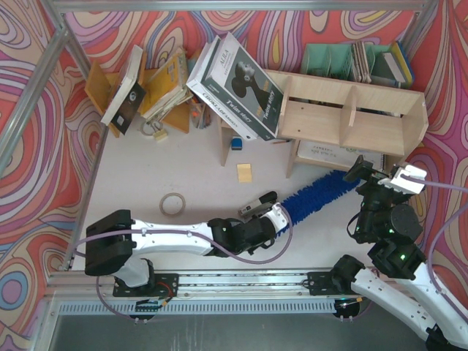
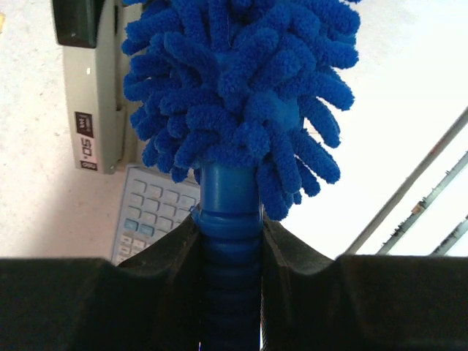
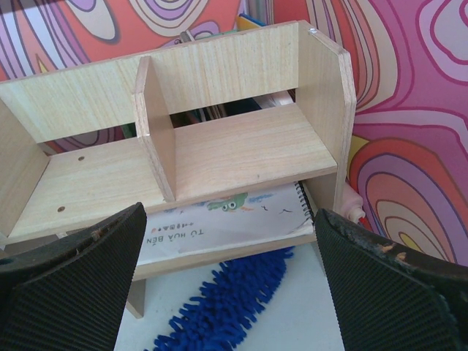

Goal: Dust the bookshelf with a duster

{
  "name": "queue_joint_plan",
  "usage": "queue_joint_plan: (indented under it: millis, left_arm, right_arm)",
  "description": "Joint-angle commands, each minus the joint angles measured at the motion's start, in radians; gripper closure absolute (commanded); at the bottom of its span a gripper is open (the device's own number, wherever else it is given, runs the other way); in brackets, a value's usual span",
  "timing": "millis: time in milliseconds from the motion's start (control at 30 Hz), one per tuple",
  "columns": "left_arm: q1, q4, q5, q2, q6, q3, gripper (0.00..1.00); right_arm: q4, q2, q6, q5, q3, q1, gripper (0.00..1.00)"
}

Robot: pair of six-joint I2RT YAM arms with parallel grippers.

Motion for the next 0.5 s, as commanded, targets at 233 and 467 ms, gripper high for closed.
queue_joint_plan:
  millis: [233, 467]
  left_arm:
    - [0.023, 0.054, -0.203, -0.006, -0.12, -0.007, 1.0]
    - [0.025, 0.047, -0.268, -0.052, -0.157, -0.044, 1.0]
  right_arm:
    - [0.029, 0.003, -0.018, -0.011, -0.007, 0.004, 0.13]
    - [0.037, 0.006, -0.021, -0.013, -0.007, 0.002, 0.13]
